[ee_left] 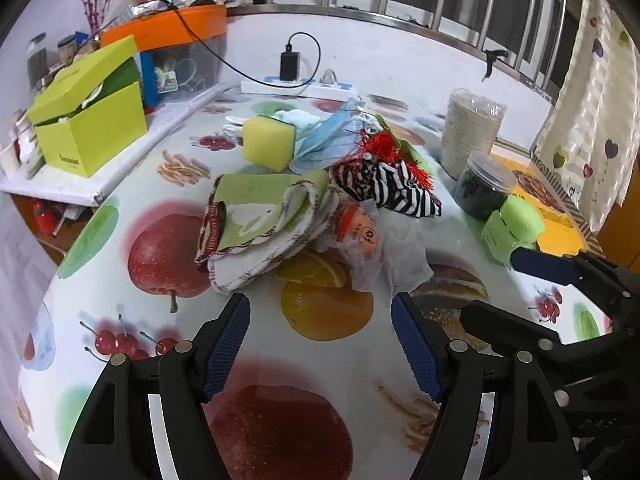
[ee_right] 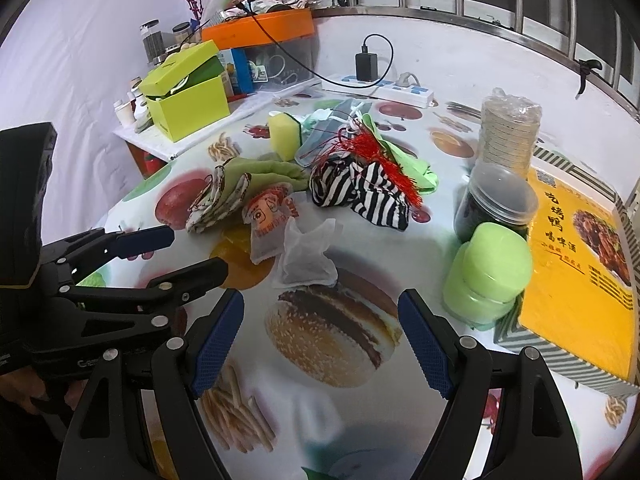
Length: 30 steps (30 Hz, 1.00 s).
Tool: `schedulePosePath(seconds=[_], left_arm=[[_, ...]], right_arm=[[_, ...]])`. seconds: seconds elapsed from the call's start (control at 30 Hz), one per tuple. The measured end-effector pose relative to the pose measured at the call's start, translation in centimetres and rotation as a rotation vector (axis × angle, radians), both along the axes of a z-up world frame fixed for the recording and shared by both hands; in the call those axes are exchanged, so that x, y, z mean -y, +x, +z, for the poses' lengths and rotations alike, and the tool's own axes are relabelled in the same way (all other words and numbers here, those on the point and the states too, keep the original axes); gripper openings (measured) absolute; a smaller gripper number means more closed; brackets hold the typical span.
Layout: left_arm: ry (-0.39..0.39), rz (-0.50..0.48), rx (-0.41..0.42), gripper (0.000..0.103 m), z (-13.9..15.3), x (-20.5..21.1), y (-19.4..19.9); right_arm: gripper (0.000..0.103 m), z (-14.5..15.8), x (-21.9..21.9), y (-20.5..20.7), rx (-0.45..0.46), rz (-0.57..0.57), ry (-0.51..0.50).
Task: Organize soft objects
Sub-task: 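Reach the left gripper to the green rabbit towel and grasp it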
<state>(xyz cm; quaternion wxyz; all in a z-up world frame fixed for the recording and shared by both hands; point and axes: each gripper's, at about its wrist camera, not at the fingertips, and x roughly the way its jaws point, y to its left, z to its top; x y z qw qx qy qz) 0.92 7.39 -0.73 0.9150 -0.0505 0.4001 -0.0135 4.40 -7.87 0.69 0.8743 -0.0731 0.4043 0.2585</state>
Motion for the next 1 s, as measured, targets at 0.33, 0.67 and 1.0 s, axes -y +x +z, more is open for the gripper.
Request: schedulePosePath(seconds=[0.33,0.67,1.0], left_arm=[[-0.021,0.079,0.028,0.073,0.5,-3.2,0.7],[-0.058,0.094,0.037,0.073,0.2,-5.6,3.0],[-0.098,0.058,0.027,0.073,-0.8,-5.8,4.8]], right_arm=[[0.074,-1.0,-2.1,2.2,-0.028,0.019,0.018],[0.050,-3.3,-3.6,5.1,-0.089,0.018,-0.007],[0.024,-3.6,-2.9,5.2,-0.084,0.010,-0.009]])
